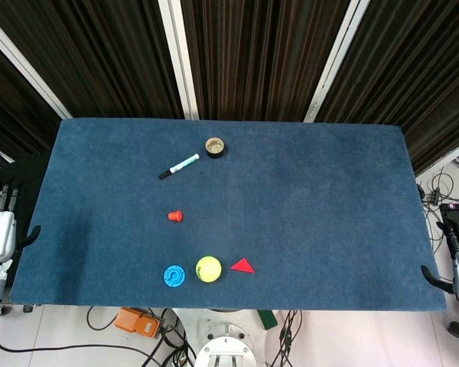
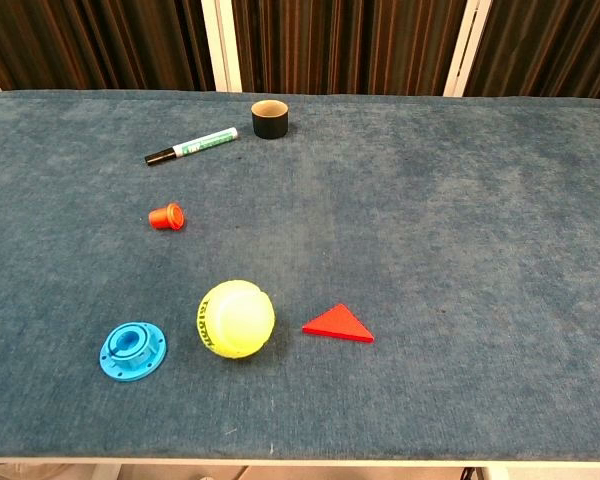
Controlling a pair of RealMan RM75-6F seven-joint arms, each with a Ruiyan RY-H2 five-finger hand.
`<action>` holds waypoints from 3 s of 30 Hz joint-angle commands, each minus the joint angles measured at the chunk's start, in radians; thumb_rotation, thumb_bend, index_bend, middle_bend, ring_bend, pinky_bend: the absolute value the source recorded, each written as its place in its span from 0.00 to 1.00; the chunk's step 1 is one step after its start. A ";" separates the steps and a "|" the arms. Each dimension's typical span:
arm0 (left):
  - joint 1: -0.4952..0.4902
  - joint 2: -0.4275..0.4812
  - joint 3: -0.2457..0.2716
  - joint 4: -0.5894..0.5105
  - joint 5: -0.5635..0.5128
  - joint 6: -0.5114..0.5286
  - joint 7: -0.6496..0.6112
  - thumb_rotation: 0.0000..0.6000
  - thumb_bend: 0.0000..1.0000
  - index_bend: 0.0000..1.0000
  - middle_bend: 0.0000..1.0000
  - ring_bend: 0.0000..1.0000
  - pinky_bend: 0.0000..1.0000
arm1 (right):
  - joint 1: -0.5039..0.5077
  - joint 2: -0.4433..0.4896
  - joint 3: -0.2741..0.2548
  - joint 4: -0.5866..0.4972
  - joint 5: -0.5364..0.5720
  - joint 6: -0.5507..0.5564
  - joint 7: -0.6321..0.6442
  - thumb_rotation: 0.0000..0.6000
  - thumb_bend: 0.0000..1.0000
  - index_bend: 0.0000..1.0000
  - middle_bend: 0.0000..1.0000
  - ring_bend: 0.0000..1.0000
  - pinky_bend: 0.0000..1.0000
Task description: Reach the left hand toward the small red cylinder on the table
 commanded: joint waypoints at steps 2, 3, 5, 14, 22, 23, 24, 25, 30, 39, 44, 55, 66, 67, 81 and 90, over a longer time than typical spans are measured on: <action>-0.004 -0.004 0.003 0.002 0.001 -0.007 0.008 1.00 0.21 0.00 0.00 0.00 0.03 | -0.001 0.000 -0.005 0.001 -0.005 -0.001 -0.008 1.00 0.40 0.18 0.14 0.04 0.00; -0.005 -0.006 0.004 0.003 0.003 -0.009 0.011 1.00 0.21 0.00 0.00 0.00 0.03 | 0.000 -0.001 -0.006 0.000 -0.006 -0.001 -0.011 1.00 0.40 0.18 0.14 0.04 0.00; -0.007 -0.009 0.009 0.004 0.008 -0.014 0.012 1.00 0.21 0.00 0.00 0.00 0.03 | -0.001 -0.002 -0.007 -0.002 -0.009 -0.001 -0.013 1.00 0.40 0.19 0.14 0.04 0.00; -0.025 -0.022 0.025 0.031 0.044 -0.043 -0.047 1.00 0.22 0.00 0.00 0.00 0.03 | -0.006 0.002 -0.002 -0.007 0.007 0.004 -0.003 1.00 0.40 0.19 0.14 0.04 0.00; -0.094 -0.021 0.042 -0.038 0.136 -0.101 -0.059 1.00 0.22 0.00 0.00 0.00 0.03 | -0.015 0.011 -0.002 -0.008 0.006 0.013 0.018 1.00 0.40 0.19 0.14 0.04 0.00; -0.114 -0.022 0.044 -0.056 0.152 -0.123 -0.059 1.00 0.22 0.00 0.00 0.00 0.03 | -0.014 0.011 -0.003 -0.008 0.005 0.013 0.017 1.00 0.40 0.19 0.14 0.04 0.00; -0.129 -0.023 0.046 -0.069 0.160 -0.143 -0.060 1.00 0.22 0.01 0.00 0.00 0.03 | -0.014 0.011 -0.003 -0.008 0.004 0.012 0.015 1.00 0.40 0.19 0.14 0.04 0.00; -0.145 -0.024 0.048 -0.081 0.165 -0.165 -0.065 1.00 0.22 0.01 0.00 0.00 0.03 | -0.014 0.010 -0.004 -0.009 0.004 0.011 0.014 1.00 0.40 0.19 0.14 0.04 0.00; -0.237 -0.054 0.046 -0.104 0.163 -0.305 -0.128 1.00 0.22 0.06 0.00 0.00 0.03 | -0.013 0.008 -0.005 -0.012 0.005 0.008 0.007 1.00 0.40 0.19 0.14 0.04 0.00; -0.319 -0.182 0.019 -0.059 0.107 -0.383 -0.028 1.00 0.22 0.12 0.00 0.00 0.03 | -0.011 0.018 -0.002 -0.013 0.017 -0.005 0.023 1.00 0.40 0.19 0.14 0.04 0.00; -0.355 -0.251 0.004 -0.031 0.086 -0.395 0.026 1.00 0.22 0.16 0.00 0.00 0.03 | -0.011 0.020 -0.005 -0.014 0.013 -0.008 0.025 1.00 0.40 0.19 0.14 0.04 0.00; -0.414 -0.338 0.000 0.046 0.007 -0.475 0.072 1.00 0.22 0.26 0.00 0.00 0.03 | -0.013 0.024 -0.009 -0.013 0.007 -0.009 0.039 1.00 0.40 0.19 0.14 0.04 0.00; -0.475 -0.379 -0.016 0.093 -0.043 -0.538 0.078 1.00 0.22 0.34 0.00 0.00 0.03 | -0.010 0.030 -0.009 -0.016 0.016 -0.023 0.049 1.00 0.40 0.19 0.14 0.04 0.00; -0.479 -0.381 -0.017 0.096 -0.048 -0.543 0.075 1.00 0.22 0.34 0.00 0.00 0.03 | -0.009 0.031 -0.009 -0.016 0.017 -0.024 0.049 1.00 0.40 0.19 0.14 0.04 0.00; -0.524 -0.413 -0.031 0.145 -0.094 -0.572 0.074 1.00 0.30 0.43 0.00 0.00 0.03 | -0.007 0.033 -0.009 -0.017 0.024 -0.031 0.049 1.00 0.40 0.19 0.14 0.04 0.00; -0.537 -0.438 -0.033 0.201 -0.119 -0.584 0.054 1.00 0.37 0.45 0.00 0.00 0.03 | -0.008 0.032 -0.007 -0.016 0.031 -0.031 0.047 1.00 0.40 0.19 0.14 0.04 0.00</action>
